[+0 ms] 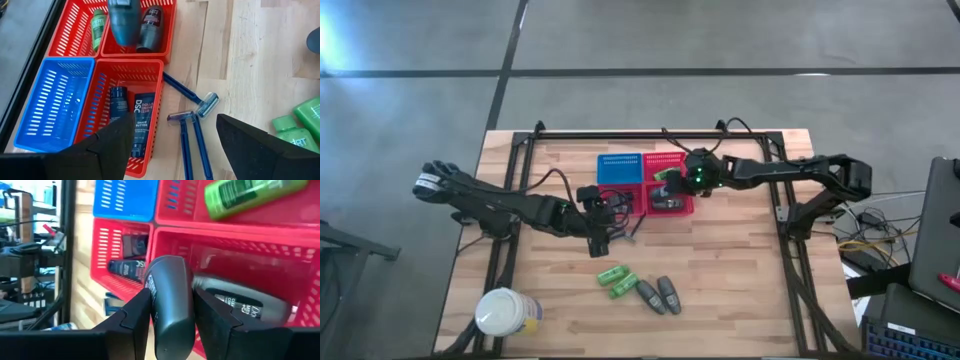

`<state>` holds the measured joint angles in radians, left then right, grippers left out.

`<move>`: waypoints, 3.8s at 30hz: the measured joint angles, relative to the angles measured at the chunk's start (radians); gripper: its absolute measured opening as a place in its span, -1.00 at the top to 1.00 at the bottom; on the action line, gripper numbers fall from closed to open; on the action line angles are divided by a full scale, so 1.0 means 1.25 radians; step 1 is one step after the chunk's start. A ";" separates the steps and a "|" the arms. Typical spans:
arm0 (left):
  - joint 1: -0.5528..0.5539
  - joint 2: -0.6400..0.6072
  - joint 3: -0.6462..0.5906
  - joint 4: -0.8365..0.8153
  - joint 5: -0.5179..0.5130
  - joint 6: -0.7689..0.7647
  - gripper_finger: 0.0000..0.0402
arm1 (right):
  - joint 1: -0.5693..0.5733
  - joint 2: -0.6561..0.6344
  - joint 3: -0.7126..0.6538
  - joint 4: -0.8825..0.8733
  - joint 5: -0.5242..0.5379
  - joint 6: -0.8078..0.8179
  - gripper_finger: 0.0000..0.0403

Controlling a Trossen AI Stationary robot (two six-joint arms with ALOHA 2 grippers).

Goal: Pick & Place Travel size toiletries
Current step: Put the deodorant into the bottom right red bin, then put the razor into the blue bin

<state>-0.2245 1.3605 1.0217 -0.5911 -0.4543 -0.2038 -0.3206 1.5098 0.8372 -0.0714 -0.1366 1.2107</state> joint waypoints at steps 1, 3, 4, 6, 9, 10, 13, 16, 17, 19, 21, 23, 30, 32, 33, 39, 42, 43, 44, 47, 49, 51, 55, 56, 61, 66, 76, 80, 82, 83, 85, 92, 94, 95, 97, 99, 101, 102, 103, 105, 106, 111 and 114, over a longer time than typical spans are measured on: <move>0.000 0.000 -0.003 -0.002 0.000 0.000 -0.42 | 0.000 0.011 0.000 0.002 0.002 0.002 0.37; 0.000 -0.002 -0.012 -0.002 0.000 0.000 -0.42 | 0.000 0.033 0.000 -0.002 0.014 0.009 0.37; 0.000 -0.002 -0.016 -0.003 0.000 0.000 -0.42 | 0.000 0.040 0.000 -0.003 0.022 0.011 0.36; 0.000 -0.003 -0.024 -0.002 0.000 -0.002 -0.42 | -0.001 0.048 0.000 -0.008 0.026 0.010 0.30; -0.001 -0.003 -0.034 -0.001 0.004 -0.013 -0.42 | 0.000 0.043 0.000 -0.017 0.027 0.007 0.18; -0.001 -0.003 -0.037 -0.002 0.009 -0.017 -0.42 | 0.000 0.039 0.000 -0.026 0.028 0.001 0.13; -0.001 -0.004 -0.043 0.002 0.014 -0.020 -0.42 | 0.000 0.016 0.000 -0.059 0.031 -0.013 -0.02; -0.001 -0.007 -0.049 0.004 0.014 -0.020 -0.42 | 0.000 -0.006 0.000 -0.092 0.032 -0.025 -0.15; -0.001 -0.007 -0.049 0.005 0.014 -0.020 -0.42 | 0.000 -0.014 0.000 -0.101 0.033 -0.028 -0.20; 0.000 -0.010 -0.049 0.006 0.014 -0.020 -0.42 | 0.000 -0.031 0.000 -0.114 0.038 -0.032 -0.28; 0.000 -0.014 -0.049 0.011 0.021 -0.020 -0.42 | 0.000 -0.053 0.000 -0.135 0.049 -0.041 -0.35; 0.000 -0.017 -0.049 0.015 0.047 -0.020 -0.42 | 0.000 -0.074 0.000 -0.156 0.062 -0.050 -0.41; -0.001 -0.019 -0.081 0.014 0.189 0.016 -0.42 | 0.027 -0.152 0.000 -0.249 0.088 -0.150 -0.52; -0.001 -0.019 -0.103 0.010 0.192 0.014 -0.42 | 0.048 -0.173 0.000 -0.287 0.091 -0.172 -0.54; 0.001 -0.019 -0.113 0.011 0.195 0.005 -0.42 | 0.061 -0.181 0.000 -0.303 0.091 -0.173 -0.54; 0.000 -0.019 -0.154 0.011 0.206 -0.079 -0.42 | 0.134 -0.206 0.000 -0.363 0.091 -0.171 -0.50; 0.000 -0.019 -0.154 0.012 0.209 -0.094 -0.42 | 0.162 -0.210 0.000 -0.348 0.091 -0.167 -0.45; 0.001 -0.019 -0.154 0.012 0.213 -0.099 -0.42 | 0.170 -0.211 0.000 -0.352 0.091 -0.156 -0.44; 0.004 -0.019 -0.154 0.012 0.218 -0.105 -0.42 | 0.176 -0.212 0.000 -0.356 0.091 -0.150 -0.42; 0.009 -0.014 -0.155 0.012 0.245 -0.134 -0.42 | 0.192 -0.212 0.000 -0.359 0.093 -0.140 -0.38; 0.009 -0.012 -0.162 0.013 0.252 -0.155 -0.42 | 0.202 -0.212 0.000 -0.359 0.099 -0.135 -0.35; 0.009 -0.012 -0.171 0.012 0.252 -0.176 -0.42 | 0.213 -0.212 0.000 -0.359 0.108 -0.129 -0.33; 0.007 -0.012 -0.186 0.012 0.253 -0.200 -0.42 | 0.237 -0.213 0.000 -0.359 0.112 -0.113 -0.28; 0.007 -0.013 -0.188 0.012 0.252 -0.200 -0.42 | 0.244 -0.213 0.000 -0.359 0.112 -0.112 -0.27; 0.007 -0.013 -0.191 0.012 0.252 -0.198 -0.42 | 0.291 -0.213 0.000 -0.357 0.112 -0.116 -0.23; 0.007 -0.013 -0.191 0.019 0.253 -0.188 -0.42 | 0.344 -0.233 0.000 -0.270 0.110 -0.135 -0.20; 0.007 -0.013 -0.191 0.045 0.253 -0.188 -0.42 | 0.353 -0.257 0.000 -0.313 0.131 -0.131 -0.14; 0.012 -0.013 -0.205 0.068 0.239 -0.167 -0.41 | 0.353 -0.253 -0.005 -0.345 0.133 -0.112 -0.11; 0.026 -0.013 -0.219 0.083 0.218 -0.167 -0.40 | 0.353 -0.253 -0.007 -0.345 0.133 -0.112 -0.10; 0.038 -0.013 -0.225 0.084 0.211 -0.168 -0.39 | 0.353 -0.253 -0.008 -0.345 0.134 -0.112 -0.10; 0.066 -0.013 -0.239 0.084 0.209 -0.174 -0.35 | 0.353 -0.253 -0.008 -0.344 0.140 -0.110 -0.09; 0.127 -0.013 -0.288 0.216 0.294 -0.095 -0.19 | 0.353 -0.253 -0.008 -0.341 0.154 -0.109 -0.14; 0.126 -0.013 -0.299 0.257 0.297 -0.052 -0.15 | 0.353 -0.253 -0.008 -0.341 0.154 -0.104 -0.16; 0.124 -0.013 -0.301 0.264 0.297 -0.037 -0.14 | 0.353 -0.253 -0.008 -0.341 0.154 -0.099 -0.17; 0.124 -0.013 -0.303 0.264 0.293 -0.023 -0.11 | 0.353 -0.253 -0.008 -0.341 0.154 -0.094 -0.20; 0.125 -0.013 -0.308 0.263 0.275 -0.021 -0.09 | 0.353 -0.253 -0.009 -0.341 0.154 -0.094 -0.22; 0.126 -0.013 -0.311 0.263 0.262 -0.018 -0.06 | 0.353 -0.253 -0.009 -0.341 0.155 -0.094 -0.24; 0.126 -0.013 -0.311 0.264 0.256 -0.011 -0.05 | 0.353 -0.253 -0.009 -0.341 0.157 -0.094 -0.25; 0.126 -0.011 -0.311 0.265 0.249 -0.007 -0.03 | 0.353 -0.253 -0.009 -0.341 0.163 -0.094 -0.26; 0.127 -0.010 -0.311 0.264 0.240 -0.003 0.01 | 0.353 -0.252 -0.009 -0.341 0.174 -0.094 -0.28; 0.127 -0.010 -0.311 0.264 0.240 -0.002 0.04 | 0.352 -0.252 -0.009 -0.341 0.176 -0.095 -0.29; 0.127 -0.010 -0.323 0.290 0.245 0.001 0.15 | 0.352 -0.252 -0.011 -0.339 0.188 -0.095 -0.28; 0.127 -0.010 -0.349 0.335 0.245 0.001 0.17 | 0.352 -0.252 -0.017 -0.339 0.194 -0.095 -0.24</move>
<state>-0.0654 1.3476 0.5848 -0.1725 -0.1478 -0.2031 0.1196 1.1950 0.8158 -0.4956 0.1055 1.0925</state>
